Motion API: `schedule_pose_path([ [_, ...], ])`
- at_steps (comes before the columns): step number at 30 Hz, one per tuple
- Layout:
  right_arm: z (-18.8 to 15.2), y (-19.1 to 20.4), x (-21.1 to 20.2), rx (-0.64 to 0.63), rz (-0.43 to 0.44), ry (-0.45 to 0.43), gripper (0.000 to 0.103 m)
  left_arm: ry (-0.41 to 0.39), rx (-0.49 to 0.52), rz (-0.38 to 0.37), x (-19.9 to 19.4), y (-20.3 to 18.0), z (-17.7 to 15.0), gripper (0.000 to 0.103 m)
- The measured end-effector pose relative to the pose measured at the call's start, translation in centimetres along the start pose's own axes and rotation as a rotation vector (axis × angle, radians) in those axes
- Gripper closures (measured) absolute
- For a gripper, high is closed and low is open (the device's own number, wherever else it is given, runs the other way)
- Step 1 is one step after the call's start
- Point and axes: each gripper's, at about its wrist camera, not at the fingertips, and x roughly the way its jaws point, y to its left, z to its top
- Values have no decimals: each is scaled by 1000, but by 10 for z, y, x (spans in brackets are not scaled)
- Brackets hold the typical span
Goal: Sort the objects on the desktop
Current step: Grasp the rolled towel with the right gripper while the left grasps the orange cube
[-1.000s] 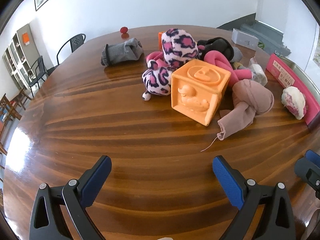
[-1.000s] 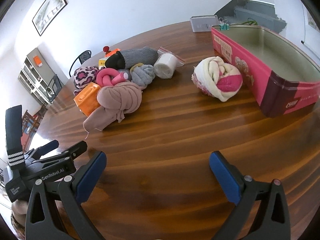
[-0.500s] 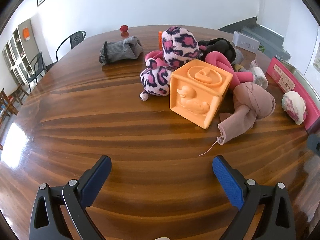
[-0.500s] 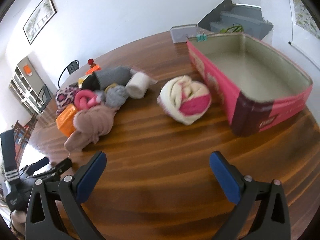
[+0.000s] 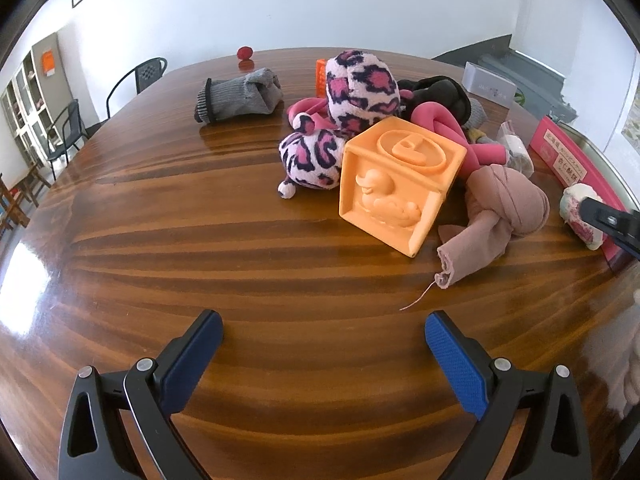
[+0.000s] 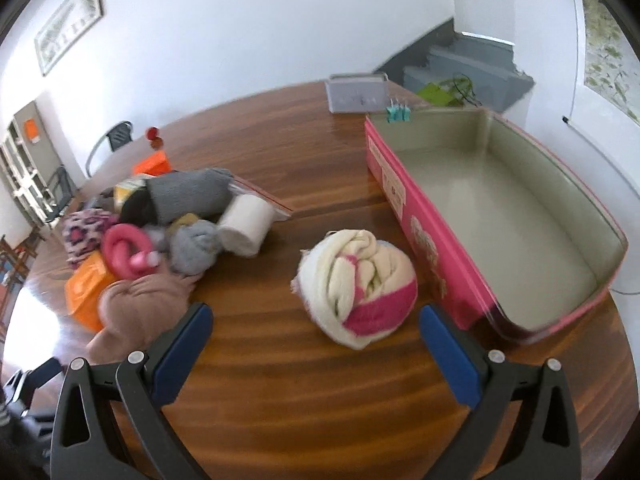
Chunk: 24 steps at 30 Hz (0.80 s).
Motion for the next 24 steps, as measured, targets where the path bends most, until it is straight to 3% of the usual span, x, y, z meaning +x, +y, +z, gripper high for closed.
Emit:
schedule_pose_path([
  [5, 7, 4, 12, -14, -44, 2, 0, 1, -24, -19, 1, 5, 6, 1],
  [8, 6, 5, 12, -27, -37, -10, 5, -40, -42, -40, -6, 11, 13, 1],
  [10, 5, 8, 12, -49, -32, -12, 20, -79, -40, -37, -11, 12, 18, 1],
  [13, 4, 10, 14, -67, -13, 2, 33, -124, -22, -20, -16, 11, 26, 1],
  [19, 7, 1, 17, -16, 58, 18, 33, -123, -10, -65, -12, 5, 35, 1],
  [24, 12, 5, 22, -18, 67, 17, 33, -119, 30, -100, -5, -4, 42, 1],
])
